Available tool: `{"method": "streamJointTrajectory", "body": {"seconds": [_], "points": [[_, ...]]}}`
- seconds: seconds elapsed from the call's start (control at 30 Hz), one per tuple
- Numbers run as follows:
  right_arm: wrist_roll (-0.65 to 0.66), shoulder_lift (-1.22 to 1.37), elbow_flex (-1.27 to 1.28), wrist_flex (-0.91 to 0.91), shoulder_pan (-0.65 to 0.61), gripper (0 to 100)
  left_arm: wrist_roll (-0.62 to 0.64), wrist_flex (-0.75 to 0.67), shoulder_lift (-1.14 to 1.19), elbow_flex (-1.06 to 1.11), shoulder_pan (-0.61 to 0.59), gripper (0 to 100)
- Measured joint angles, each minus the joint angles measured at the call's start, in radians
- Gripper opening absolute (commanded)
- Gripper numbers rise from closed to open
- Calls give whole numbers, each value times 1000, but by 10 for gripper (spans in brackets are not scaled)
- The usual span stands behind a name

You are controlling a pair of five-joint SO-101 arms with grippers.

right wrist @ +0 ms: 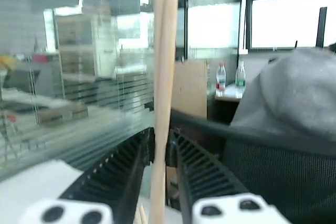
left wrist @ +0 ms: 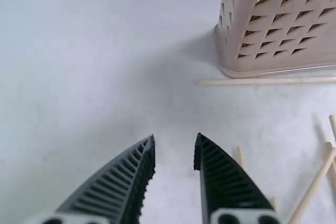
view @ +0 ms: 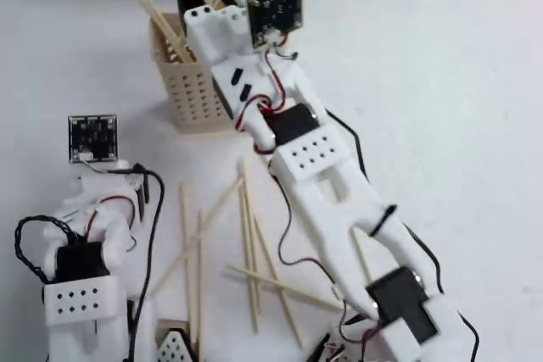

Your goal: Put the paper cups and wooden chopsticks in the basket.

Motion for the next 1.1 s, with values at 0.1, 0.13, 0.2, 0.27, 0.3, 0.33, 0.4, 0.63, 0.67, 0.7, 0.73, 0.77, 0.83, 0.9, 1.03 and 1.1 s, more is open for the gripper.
{"method": "streamJointTrajectory", "body": {"seconds": [0.1,0.13,0.2,0.27,0.3,0.33,0.4,0.63,0.67,0.7,0.73,0.77,0.83,0.9,1.03,1.1], "points": [[63,51,0,0,0,19,0,0,0,0,0,139],[86,63,0,0,-5,22,0,0,0,0,0,139],[109,83,0,11,-14,57,0,0,0,0,0,139],[117,91,15,40,-25,108,0,0,0,2,0,139],[118,91,17,61,-31,130,0,0,0,11,0,139],[118,91,17,84,-32,143,0,-3,0,18,0,139],[118,89,17,144,-32,142,0,-18,0,23,-2,139],[118,44,17,327,-31,134,0,-66,0,55,-44,139],[118,14,17,371,-31,134,0,-68,0,55,-48,139],[118,-25,17,425,-31,134,0,-68,0,55,-48,139],[118,-64,17,480,-29,134,0,-69,0,55,-48,139],[123,-109,17,542,-29,134,0,-71,0,55,-48,139],[127,-193,17,680,-29,134,0,-74,0,55,-48,139],[127,-269,17,821,-31,134,0,-74,0,55,-48,139],[127,-381,17,1094,-31,134,0,-74,0,55,-48,139],[127,-420,17,1224,-29,134,0,-74,0,55,-48,139]]}}
